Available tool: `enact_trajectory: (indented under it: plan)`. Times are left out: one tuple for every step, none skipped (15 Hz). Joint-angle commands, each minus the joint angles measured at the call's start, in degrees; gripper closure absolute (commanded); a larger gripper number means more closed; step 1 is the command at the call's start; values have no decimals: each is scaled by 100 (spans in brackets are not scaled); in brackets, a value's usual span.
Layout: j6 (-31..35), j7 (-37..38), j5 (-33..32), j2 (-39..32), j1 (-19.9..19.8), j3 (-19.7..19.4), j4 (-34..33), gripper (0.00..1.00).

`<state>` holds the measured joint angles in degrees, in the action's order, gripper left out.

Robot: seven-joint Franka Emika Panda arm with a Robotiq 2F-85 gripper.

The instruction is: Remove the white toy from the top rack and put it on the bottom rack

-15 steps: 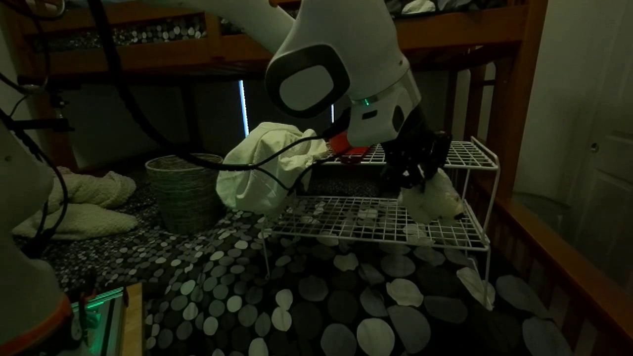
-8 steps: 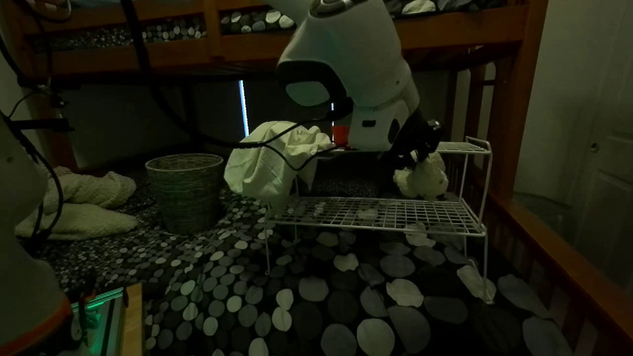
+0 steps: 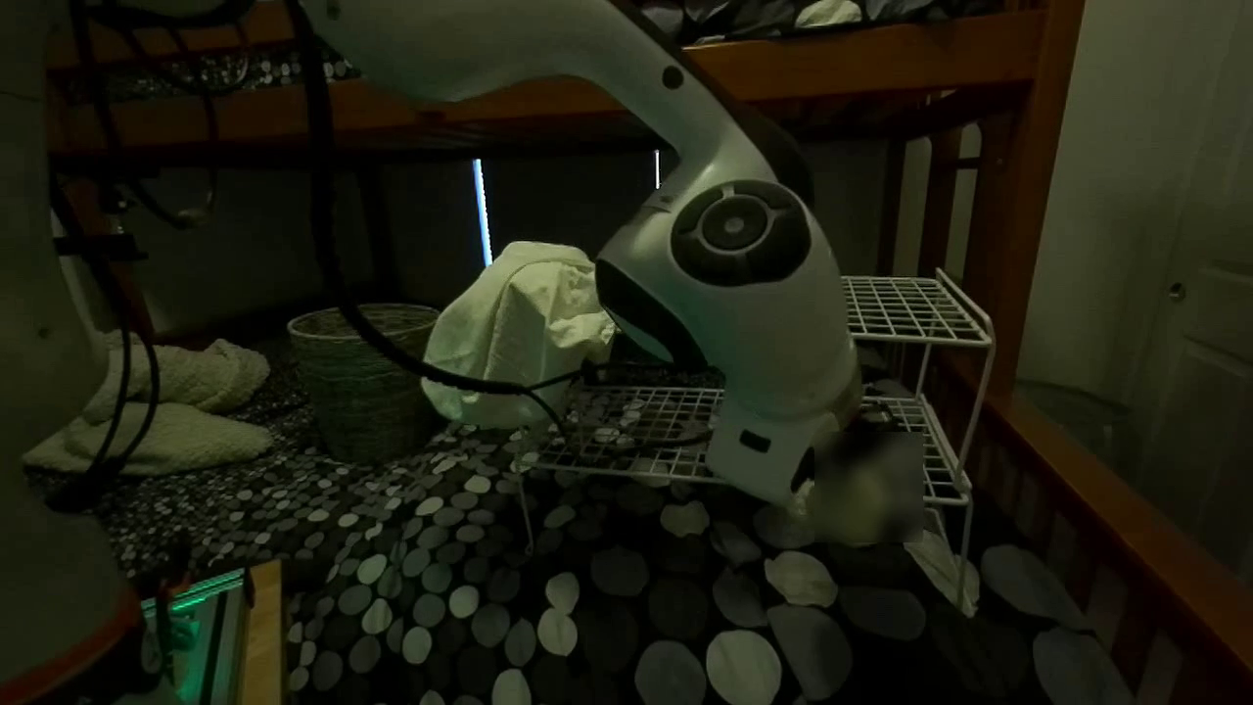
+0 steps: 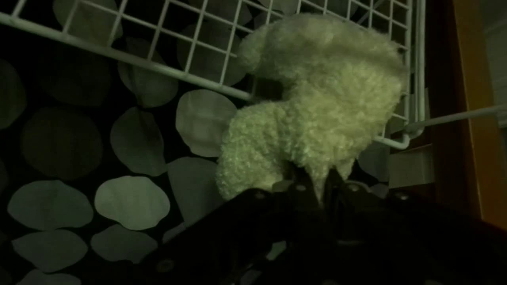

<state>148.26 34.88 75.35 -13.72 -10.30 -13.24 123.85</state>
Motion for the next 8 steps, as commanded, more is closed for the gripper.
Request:
enact_trajectory:
  plan:
    - [-29, -1535, 900, -278, -150, 183, -466, 97]
    - [-94, -1952, 1100, -332, -159, 201, -589, 97]
    - [-126, -2345, 1273, -318, -157, 222, -643, 97]
    - [-193, -2751, 1461, -327, -140, 208, -720, 97]
    - [-272, -3143, 1628, -320, -149, 225, -780, 97]
    - [-365, -3550, 1808, -343, -146, 250, -836, 97]
    - [-512, -3909, 1950, -352, -143, 258, -887, 97]
    - [-704, -4240, 2094, -436, -153, 305, -984, 97]
